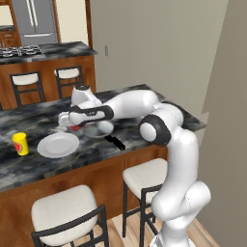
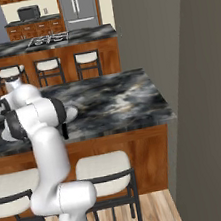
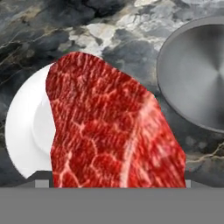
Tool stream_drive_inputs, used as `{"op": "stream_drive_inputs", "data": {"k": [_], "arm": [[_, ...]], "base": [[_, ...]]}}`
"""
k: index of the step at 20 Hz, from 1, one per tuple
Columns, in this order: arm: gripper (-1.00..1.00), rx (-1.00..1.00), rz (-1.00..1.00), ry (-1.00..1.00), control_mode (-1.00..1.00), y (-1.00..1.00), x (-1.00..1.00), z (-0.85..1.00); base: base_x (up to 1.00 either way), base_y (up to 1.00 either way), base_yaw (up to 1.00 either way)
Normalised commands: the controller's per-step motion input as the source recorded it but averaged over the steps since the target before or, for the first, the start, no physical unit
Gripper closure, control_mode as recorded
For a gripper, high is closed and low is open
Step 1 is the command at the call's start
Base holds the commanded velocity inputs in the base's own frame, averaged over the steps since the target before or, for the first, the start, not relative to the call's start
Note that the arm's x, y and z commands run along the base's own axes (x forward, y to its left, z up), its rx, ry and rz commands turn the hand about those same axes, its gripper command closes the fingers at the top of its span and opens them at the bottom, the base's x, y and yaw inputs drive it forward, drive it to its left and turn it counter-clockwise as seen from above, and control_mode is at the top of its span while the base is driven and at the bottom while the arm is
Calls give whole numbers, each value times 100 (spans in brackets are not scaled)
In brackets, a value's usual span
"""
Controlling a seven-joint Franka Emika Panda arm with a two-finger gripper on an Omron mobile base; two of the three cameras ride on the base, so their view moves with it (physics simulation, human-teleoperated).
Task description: Pick up the pan with the steak in it and place it on the dining table. Then place the steak on the plate.
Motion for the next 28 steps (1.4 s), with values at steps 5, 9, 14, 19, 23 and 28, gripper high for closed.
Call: {"op": "stream_drive_inputs", "data": {"k": [5,9,14,19,23,28], "arm": [[100,-3,-2,-1,-100,60,0,8],[100,0,0,-1,-100,6,0,0],[100,0,0,0,-100,5,0,-5],[100,0,0,1,-100,14,0,-24],[100,0,0,2,-100,12,1,-26],[100,0,0,0,-100,13,3,-27]], "base": [[0,0,0],[0,0,0],[0,0,0],[0,0,0],[0,0,0],[0,0,0]]}}
